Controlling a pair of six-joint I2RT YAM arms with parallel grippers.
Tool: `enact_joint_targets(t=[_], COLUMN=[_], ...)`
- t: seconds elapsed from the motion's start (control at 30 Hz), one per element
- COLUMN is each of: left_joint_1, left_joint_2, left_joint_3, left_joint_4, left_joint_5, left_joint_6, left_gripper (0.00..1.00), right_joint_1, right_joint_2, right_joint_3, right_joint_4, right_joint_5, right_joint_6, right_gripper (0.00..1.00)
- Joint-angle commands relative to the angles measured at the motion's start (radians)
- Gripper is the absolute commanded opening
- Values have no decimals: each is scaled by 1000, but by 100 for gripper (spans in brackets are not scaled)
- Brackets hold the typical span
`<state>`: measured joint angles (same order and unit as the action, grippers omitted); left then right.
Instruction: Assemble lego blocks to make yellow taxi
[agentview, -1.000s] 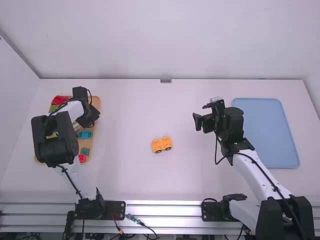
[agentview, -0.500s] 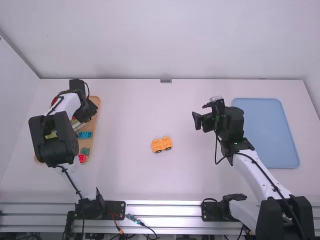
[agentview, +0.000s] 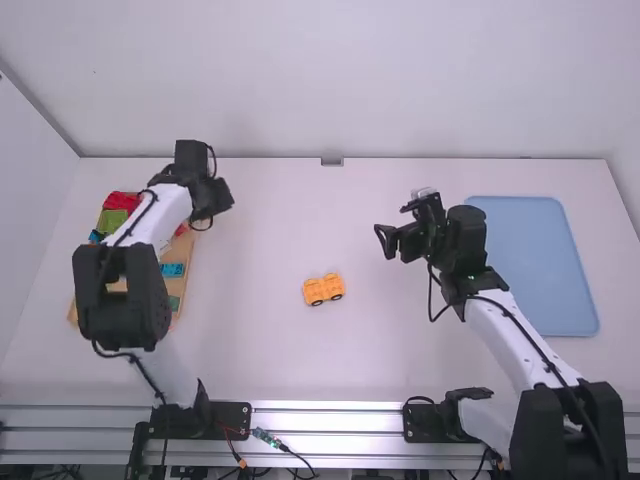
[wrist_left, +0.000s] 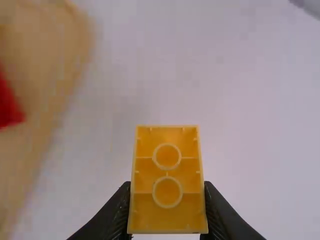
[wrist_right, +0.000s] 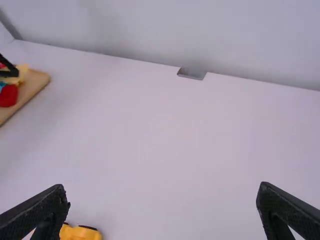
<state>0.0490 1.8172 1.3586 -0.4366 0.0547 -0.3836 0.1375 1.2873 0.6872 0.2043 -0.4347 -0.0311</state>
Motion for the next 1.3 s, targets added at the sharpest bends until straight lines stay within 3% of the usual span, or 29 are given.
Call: enact_joint_targets(t=[0.0,0.03,0.23,0.3,0.43,0.67,0.8,0.9,0.97,1.27], left_joint_1=[-51,-56,-101,-101,-101,-135,-147,-158,-175,-214], left_joint_2=[-138,-151,-311,-340,-340,-328,-328,-328,-328,-328], left_joint_3=[-106,-121,-385,-500,-635,-843,-905,-922,-925,-924], left_joint_4=[62,76,367,568,869,1435,1616,1657,1667,1703], left_joint_5=[180,203,682,795,967,999,996,996,1003,964], left_joint_6=[116,126,234,142,39,-230,-295,-299,-298,-282], left_gripper=[2,2,2,2,2,2,2,2,2,1], right_joint_1=[-17,-19,-47,-46,-23,79,114,125,137,118], right_joint_2=[67,79,276,353,423,472,472,472,472,472], right_joint_3=[76,84,193,204,203,201,183,156,107,-64], right_joint_4=[-12,-14,33,139,327,589,672,772,916,1401], right_joint_5=[-120,-139,-623,-833,-974,-944,-926,-917,-868,-816], right_joint_6=[4,4,-52,-57,51,287,377,469,605,868], right_gripper=[99,99,99,99,95,86,86,86,86,90])
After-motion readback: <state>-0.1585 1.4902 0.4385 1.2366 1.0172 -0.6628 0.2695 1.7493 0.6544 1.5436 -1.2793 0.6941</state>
